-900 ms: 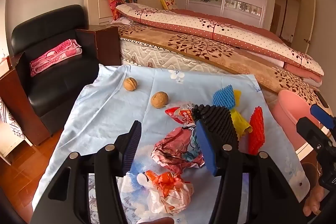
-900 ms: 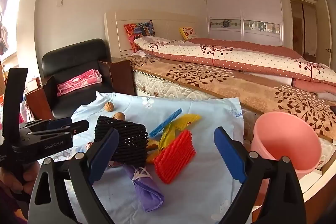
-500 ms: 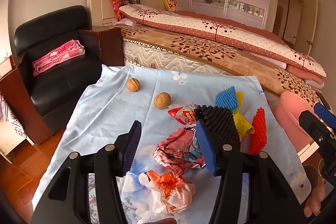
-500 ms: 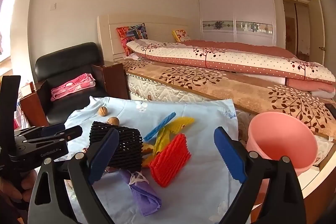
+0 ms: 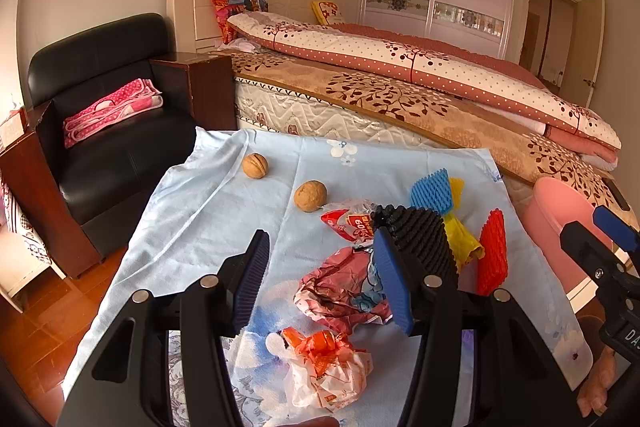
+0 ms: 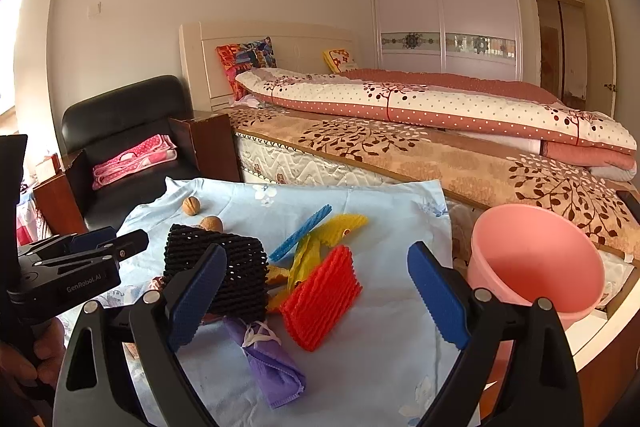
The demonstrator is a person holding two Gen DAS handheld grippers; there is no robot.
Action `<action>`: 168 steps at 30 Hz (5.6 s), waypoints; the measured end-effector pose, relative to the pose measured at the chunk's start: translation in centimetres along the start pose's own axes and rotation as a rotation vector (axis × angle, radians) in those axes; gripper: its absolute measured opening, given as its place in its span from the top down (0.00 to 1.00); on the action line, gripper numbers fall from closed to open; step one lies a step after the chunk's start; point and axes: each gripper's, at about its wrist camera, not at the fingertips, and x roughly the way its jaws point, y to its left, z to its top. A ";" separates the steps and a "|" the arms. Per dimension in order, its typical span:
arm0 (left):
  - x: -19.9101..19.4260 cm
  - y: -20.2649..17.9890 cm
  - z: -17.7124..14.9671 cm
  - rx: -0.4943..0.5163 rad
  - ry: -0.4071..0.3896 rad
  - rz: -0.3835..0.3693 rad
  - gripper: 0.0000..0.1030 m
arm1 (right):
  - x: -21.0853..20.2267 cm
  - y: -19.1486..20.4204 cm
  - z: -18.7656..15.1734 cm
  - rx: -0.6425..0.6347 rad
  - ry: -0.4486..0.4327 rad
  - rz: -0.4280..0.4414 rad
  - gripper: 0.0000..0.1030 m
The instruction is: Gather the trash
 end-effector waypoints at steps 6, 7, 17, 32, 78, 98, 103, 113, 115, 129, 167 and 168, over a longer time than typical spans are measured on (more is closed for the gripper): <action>0.0 0.0 0.1 0.000 -0.001 0.001 0.47 | 0.0 -0.2 0.1 0.009 0.001 -0.007 0.12; 0.0 0.0 0.1 0.000 -0.001 0.000 0.47 | 0.0 -0.1 0.1 0.009 0.003 -0.008 0.12; 0.0 0.0 -0.1 0.000 0.000 0.001 0.47 | 0.1 -0.3 0.0 0.014 0.008 -0.011 0.12; 0.1 -0.2 -0.4 0.003 0.003 0.001 0.47 | 0.0 -0.5 -0.1 0.015 0.008 -0.010 0.12; 0.7 -1.3 -0.9 0.024 0.020 -0.105 0.47 | 3.0 -0.4 -1.4 0.026 0.107 -0.018 0.13; 1.9 -2.8 -1.7 0.054 0.018 -0.109 0.47 | 5.3 0.9 -2.3 0.014 0.174 -0.068 0.26; 2.3 -3.3 -1.9 0.080 0.021 -0.116 0.47 | 6.4 0.5 -2.7 0.036 0.227 -0.065 0.41; 3.1 -4.1 -2.5 0.106 0.034 -0.127 0.47 | 7.2 -0.3 -3.3 0.058 0.273 -0.060 0.62; 3.2 -4.1 -2.5 0.106 0.033 -0.125 0.47 | 7.4 -0.4 -3.4 0.063 0.281 -0.057 0.72; 3.8 -3.5 -2.6 0.066 0.044 -0.149 0.86 | 7.0 -1.5 -3.6 0.099 0.274 -0.060 0.88; 2.1 -19.2 3.5 0.220 -0.077 -0.424 0.89 | 0.7 -16.4 -0.3 0.309 0.097 -0.289 0.90; 2.2 -20.2 3.5 0.229 -0.077 -0.434 0.89 | 0.6 -17.0 -0.3 0.309 0.100 -0.299 0.90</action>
